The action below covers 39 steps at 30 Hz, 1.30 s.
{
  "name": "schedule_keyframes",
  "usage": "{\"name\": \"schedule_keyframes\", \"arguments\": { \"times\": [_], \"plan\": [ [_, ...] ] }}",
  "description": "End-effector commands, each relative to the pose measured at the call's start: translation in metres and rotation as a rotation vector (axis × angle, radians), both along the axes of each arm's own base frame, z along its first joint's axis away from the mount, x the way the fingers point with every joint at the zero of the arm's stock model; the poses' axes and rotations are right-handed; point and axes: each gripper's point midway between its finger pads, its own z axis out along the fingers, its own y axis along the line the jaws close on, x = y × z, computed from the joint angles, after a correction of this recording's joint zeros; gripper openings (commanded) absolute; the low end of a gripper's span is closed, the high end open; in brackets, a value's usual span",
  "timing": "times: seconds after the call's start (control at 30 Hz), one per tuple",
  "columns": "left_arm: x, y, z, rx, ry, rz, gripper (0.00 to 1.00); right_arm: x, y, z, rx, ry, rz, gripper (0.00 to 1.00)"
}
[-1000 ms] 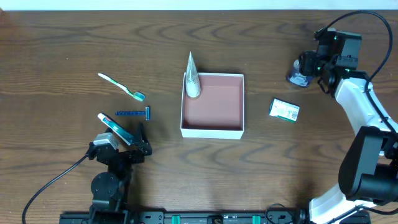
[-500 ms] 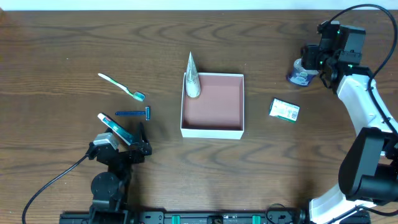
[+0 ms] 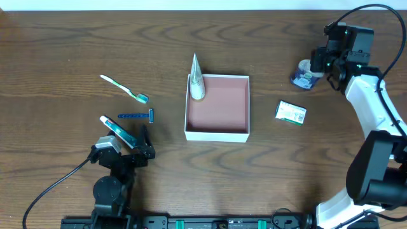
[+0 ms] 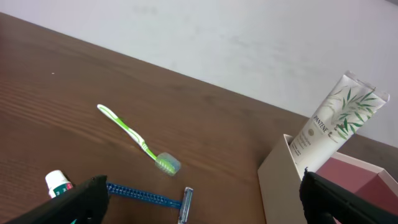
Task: Pack container
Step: 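Carry the soap pump into the box beside the tube and lower it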
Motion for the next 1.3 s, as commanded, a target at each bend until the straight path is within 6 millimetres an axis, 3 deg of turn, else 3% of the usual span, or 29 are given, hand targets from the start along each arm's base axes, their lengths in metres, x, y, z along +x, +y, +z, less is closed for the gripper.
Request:
{"name": "schedule_keyframes", "arguments": {
  "times": [0.0, 0.23, 0.43, 0.53, 0.7, 0.83, 1.27],
  "plan": [
    [-0.001, 0.003, -0.019, 0.026, 0.057, 0.015, 0.98, 0.005, 0.012, 0.072, 0.007, -0.148, 0.034, 0.19],
    [-0.001, 0.003, -0.019, 0.026, 0.057, 0.015, 0.98, -0.017, 0.041, 0.136, 0.096, -0.246, 0.104, 0.16],
    [-0.001, 0.003, -0.019, 0.025, 0.057, 0.015, 0.98, -0.047, 0.106, 0.189, 0.19, -0.344, 0.281, 0.17],
    [-0.001, 0.003, -0.019, 0.026, 0.057, 0.015, 0.98, -0.059, 0.142, 0.198, 0.203, -0.36, 0.361, 0.17],
    [-0.001, 0.003, -0.019, 0.026, 0.057, 0.015, 0.98, -0.068, 0.195, 0.195, 0.191, -0.356, 0.447, 0.18],
    [-0.001, 0.003, -0.019, 0.026, 0.057, 0.015, 0.98, -0.072, 0.223, 0.189, 0.162, -0.354, 0.47, 0.18],
    [-0.001, 0.003, -0.019, 0.026, 0.057, 0.015, 0.98, -0.068, 0.27, 0.134, 0.103, -0.239, 0.498, 0.19]
  ]
}}
